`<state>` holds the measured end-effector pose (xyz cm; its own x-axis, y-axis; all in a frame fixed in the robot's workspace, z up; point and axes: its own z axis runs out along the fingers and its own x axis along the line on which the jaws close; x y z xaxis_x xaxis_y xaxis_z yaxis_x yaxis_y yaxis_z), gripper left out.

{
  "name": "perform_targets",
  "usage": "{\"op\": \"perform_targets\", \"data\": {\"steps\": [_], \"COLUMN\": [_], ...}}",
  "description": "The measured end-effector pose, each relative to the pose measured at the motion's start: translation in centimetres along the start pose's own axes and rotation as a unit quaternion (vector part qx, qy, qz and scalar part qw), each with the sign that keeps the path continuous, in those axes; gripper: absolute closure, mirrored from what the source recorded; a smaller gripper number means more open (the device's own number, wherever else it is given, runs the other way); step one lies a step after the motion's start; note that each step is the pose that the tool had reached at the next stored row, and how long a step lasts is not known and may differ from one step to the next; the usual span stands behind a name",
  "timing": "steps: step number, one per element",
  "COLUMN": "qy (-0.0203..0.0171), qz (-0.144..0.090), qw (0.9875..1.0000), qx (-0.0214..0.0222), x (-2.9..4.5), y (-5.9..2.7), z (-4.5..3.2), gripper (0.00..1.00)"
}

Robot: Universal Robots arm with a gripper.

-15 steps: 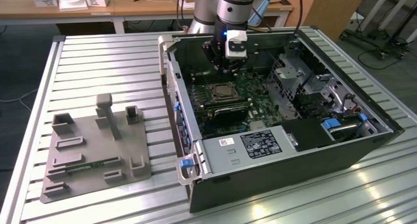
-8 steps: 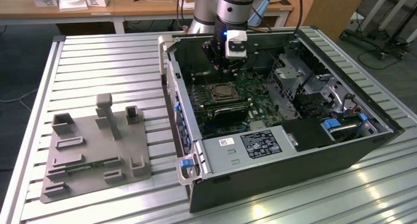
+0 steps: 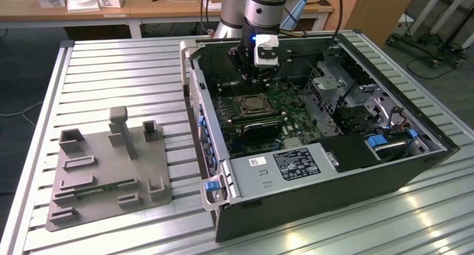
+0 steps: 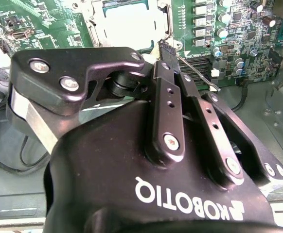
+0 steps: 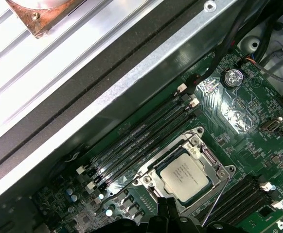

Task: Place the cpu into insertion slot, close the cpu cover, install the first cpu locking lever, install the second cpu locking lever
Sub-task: 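Install the first cpu locking lever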

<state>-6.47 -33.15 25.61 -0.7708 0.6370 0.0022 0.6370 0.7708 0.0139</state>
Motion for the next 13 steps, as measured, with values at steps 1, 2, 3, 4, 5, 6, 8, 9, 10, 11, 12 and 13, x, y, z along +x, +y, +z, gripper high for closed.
{"op": "perform_targets", "data": {"steps": [1,2,3,4,5,6,8,9,10,11,12,13], "qy": [0.0,0.0,0.0,0.0,0.0,0.0,0.0,0.0,0.0001,0.0,0.0001,0.0002], "qz": [0.0,0.0,0.0,0.0,0.0,0.0,0.0,0.0,-0.002,-0.004,-0.008,-0.014], "qw": [1.0,1.0,1.0,1.0,1.0,1.0,1.0,1.0,1.0,1.0,1.0,0.9999], "qx": [0.0,0.0,0.0,0.0,0.0,0.0,0.0,0.0,0.0,0.0002,0.0001,0.0], "x": [0.0,0.0,0.0,0.0,0.0,0.01,0.01,0.01,0.01,0.01,0.01,0.01], "y": [0.0,0.0,0.0,0.0,0.0,0.0,-0.01,-0.01,-0.01,-0.02,-0.02,-0.01], "z": [0.0,0.0,0.0,0.0,0.0,0.0,0.0,0.0,-0.01,-0.09,-0.17,-0.22], "gripper": [0.9,0.9,0.9,0.9,0.9,0.9,0.9,0.9,0.9,0.9,0.9,0.9]}}
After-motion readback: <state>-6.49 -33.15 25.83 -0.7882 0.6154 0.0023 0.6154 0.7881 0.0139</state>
